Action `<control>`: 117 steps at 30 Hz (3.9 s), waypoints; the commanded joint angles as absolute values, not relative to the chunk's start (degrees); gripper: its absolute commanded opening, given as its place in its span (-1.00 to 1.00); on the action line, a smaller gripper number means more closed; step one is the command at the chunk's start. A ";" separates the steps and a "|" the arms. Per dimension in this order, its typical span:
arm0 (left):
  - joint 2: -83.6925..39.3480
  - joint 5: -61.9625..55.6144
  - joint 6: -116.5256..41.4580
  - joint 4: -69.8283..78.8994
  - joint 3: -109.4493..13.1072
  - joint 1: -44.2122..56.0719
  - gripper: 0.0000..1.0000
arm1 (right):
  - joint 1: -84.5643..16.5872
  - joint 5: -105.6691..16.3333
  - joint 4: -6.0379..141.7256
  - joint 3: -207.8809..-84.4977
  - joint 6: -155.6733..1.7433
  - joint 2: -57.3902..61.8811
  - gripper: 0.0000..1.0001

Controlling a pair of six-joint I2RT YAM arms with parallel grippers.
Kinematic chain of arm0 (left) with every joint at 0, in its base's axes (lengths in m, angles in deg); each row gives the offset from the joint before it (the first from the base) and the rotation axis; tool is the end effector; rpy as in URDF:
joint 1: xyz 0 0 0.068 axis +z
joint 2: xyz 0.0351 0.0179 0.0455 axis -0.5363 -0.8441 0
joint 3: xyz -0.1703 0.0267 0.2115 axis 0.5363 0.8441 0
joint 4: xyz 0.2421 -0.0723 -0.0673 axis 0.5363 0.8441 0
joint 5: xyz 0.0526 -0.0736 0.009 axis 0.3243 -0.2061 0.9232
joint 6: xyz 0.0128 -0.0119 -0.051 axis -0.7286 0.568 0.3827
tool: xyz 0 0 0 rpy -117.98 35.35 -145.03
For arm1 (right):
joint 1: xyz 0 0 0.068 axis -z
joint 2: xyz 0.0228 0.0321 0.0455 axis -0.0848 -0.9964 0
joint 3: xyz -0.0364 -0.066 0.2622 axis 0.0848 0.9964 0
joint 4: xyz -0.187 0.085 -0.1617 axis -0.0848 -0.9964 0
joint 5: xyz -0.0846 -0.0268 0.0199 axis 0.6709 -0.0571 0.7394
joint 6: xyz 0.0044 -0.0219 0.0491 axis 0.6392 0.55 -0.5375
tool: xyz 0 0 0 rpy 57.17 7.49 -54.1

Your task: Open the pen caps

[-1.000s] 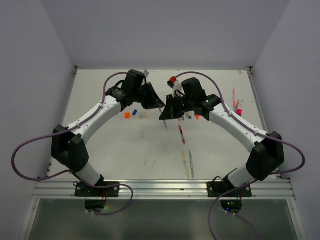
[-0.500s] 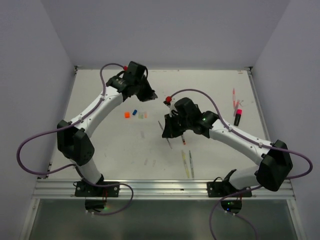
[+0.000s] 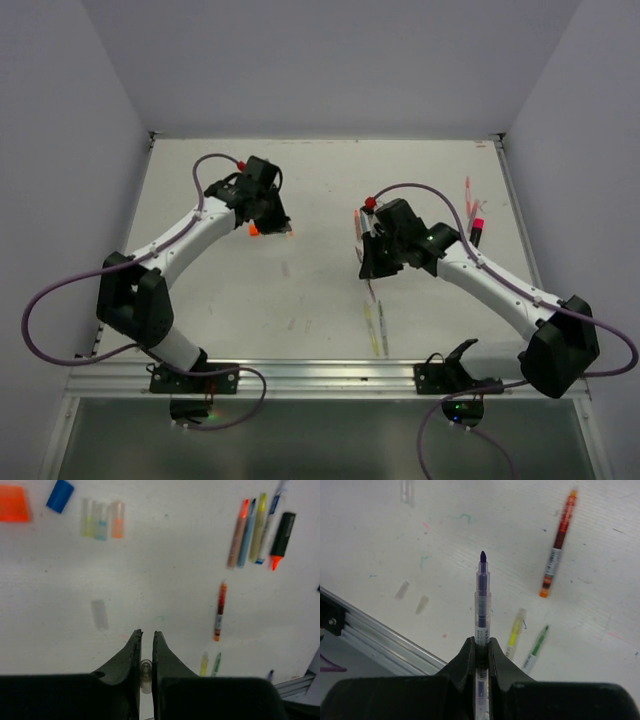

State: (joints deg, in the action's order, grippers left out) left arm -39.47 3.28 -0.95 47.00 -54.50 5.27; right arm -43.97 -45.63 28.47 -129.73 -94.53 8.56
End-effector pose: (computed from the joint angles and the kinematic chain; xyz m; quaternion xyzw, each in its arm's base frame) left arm 0.3094 -0.1600 0.2861 -0.1688 0.9374 -0.1979 0.2317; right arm 0.2019 0.1710 0.2700 -0.1441 0.9418 0.2162 0.2134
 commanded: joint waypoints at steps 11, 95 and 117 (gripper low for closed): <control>-23.84 4.21 -6.31 50.41 -33.33 0.97 -1.00 | -39.67 -44.86 27.22 -118.98 -97.57 16.62 -1.00; -14.62 6.77 -4.99 45.41 -31.19 -10.02 0.11 | -19.94 -36.14 17.29 -136.44 -96.26 4.68 0.04; -21.91 -10.11 -19.94 28.61 -34.36 -7.04 0.18 | 1.81 -18.13 30.81 -168.02 -92.92 -32.86 0.18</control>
